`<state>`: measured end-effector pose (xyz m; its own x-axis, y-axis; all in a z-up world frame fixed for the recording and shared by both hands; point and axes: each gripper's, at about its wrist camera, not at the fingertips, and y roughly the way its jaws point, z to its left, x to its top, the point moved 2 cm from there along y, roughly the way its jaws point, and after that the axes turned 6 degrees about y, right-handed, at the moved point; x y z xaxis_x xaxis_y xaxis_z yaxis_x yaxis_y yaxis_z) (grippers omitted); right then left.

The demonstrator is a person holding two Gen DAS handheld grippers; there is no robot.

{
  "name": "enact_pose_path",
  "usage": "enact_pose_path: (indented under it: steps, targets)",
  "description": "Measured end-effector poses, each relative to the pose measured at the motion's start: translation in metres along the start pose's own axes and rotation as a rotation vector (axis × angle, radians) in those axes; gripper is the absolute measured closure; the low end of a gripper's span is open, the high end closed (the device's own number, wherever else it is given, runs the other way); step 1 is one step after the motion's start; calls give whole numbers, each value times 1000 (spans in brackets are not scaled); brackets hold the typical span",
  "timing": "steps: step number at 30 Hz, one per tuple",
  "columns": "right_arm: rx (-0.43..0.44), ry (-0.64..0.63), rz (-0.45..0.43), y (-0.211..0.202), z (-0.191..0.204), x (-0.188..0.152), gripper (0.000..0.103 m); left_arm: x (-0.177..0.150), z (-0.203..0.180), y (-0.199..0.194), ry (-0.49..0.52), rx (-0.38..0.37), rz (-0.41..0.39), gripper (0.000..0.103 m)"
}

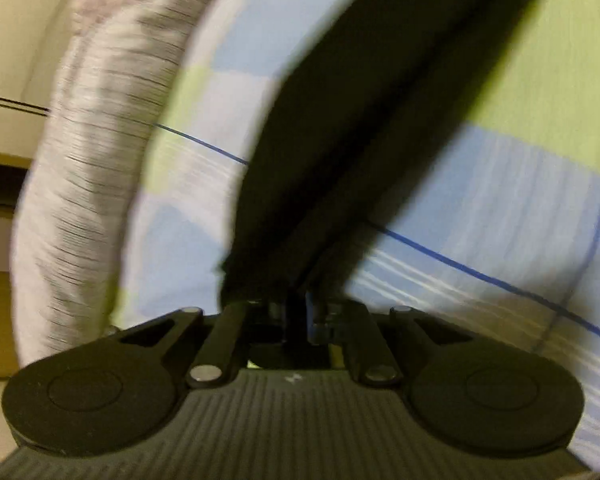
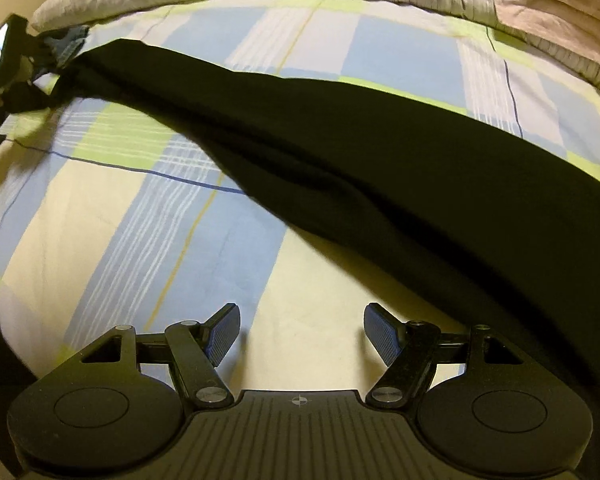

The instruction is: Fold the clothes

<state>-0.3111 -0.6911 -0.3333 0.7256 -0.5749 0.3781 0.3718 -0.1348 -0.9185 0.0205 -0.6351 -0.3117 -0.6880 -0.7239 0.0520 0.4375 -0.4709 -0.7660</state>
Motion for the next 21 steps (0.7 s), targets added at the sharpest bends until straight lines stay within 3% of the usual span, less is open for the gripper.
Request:
enact_pose_path:
  steps: [3,5,7,11,16,19,21]
  targets:
    - [-1,15,-14,-4,-3,6,31,11,37,-11,-23,142,-34,90]
    - [-6,15,-24,-6,-4,12,31,18,65,-14,-62,248,-60,77]
    - [-10,12,-27,-6,-4,16,31,18,83,-14,-94,314,-59,76]
    - [-20,-33,-35,-5,-1,22,31,2,68,-19,-74,269,-91,57]
    - [-50,-114,-36,6,7,24,31,-3,-5,-8,180,184,-140,39]
    - [-53,-134,-25,13,9,24,31,-6,-49,-2,331,132,-169,38]
    - [-54,-150,-20,15,11,24,31,-6,-49,6,303,154,-158,38]
